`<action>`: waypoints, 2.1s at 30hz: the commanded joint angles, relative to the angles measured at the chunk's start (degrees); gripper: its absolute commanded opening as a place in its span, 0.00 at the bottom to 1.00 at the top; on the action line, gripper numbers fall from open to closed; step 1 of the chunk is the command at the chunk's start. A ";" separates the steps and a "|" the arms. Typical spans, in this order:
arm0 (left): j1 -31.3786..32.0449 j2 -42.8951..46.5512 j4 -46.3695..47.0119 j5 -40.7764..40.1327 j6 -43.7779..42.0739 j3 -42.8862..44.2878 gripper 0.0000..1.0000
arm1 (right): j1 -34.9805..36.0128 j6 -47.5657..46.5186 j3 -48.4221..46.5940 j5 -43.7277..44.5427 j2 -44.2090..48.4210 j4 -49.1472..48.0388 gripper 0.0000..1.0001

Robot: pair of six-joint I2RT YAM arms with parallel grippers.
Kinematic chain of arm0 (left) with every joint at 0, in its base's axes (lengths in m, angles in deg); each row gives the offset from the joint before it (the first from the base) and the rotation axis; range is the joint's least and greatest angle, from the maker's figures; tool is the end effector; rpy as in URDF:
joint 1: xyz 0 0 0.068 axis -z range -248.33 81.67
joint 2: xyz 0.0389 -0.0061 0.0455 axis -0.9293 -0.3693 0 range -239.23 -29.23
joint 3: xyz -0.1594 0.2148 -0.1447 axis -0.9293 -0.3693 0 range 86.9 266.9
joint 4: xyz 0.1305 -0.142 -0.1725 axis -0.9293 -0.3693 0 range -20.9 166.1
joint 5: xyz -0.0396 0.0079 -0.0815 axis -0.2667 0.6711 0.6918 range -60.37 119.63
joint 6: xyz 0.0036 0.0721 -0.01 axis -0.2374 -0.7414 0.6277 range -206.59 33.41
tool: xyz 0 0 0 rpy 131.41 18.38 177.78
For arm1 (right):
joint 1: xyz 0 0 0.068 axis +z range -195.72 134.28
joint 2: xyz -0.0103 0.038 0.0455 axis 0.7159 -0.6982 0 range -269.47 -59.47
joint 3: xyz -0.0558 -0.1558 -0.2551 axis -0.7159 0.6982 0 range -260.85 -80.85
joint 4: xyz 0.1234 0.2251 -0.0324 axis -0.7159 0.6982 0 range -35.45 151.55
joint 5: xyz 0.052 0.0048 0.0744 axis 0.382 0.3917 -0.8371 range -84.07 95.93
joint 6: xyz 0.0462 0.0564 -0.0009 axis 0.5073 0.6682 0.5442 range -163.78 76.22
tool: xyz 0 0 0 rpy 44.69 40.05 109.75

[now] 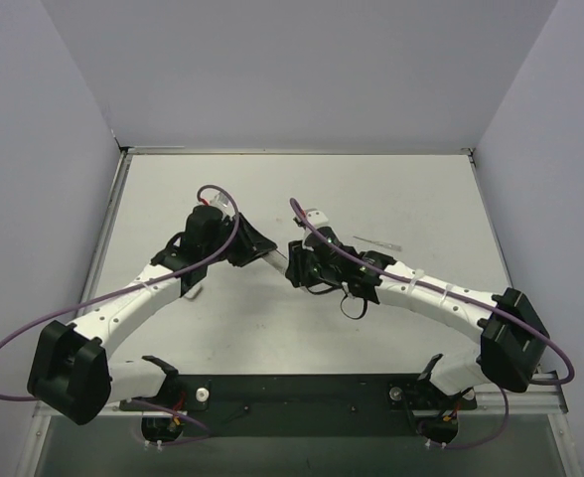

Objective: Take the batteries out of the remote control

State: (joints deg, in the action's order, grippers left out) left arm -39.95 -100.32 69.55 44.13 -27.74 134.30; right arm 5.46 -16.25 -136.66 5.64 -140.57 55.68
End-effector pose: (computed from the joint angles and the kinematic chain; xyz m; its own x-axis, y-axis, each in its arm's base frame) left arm 0.2431 -0.1485 0.2845 -0.7858 -0.5173 -0.3390 -0.0428 0.5922 -0.8046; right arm 0.2124 0.2646 0.2971 -0.6088 -0.0193 -0.7931 -0.5645 0.7130 0.4160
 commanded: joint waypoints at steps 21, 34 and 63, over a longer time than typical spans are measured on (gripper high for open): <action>-4.03 -5.64 2.06 5.53 -5.49 1.21 0.00 | -3.10 -5.99 9.66 -6.20 4.72 -9.90 0.65; -4.21 -18.64 -8.74 13.28 -15.26 15.34 0.00 | -6.62 -5.82 13.35 -11.05 8.66 -11.41 0.63; 3.70 -46.77 -22.38 8.70 -16.14 41.28 0.16 | -13.74 -3.36 23.55 -9.29 20.02 -10.36 0.62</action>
State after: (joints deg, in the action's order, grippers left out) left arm -36.49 -145.35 47.96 53.82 -42.32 171.98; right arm -7.81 -19.75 -113.41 -5.35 -121.49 45.82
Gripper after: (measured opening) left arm 0.438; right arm 0.622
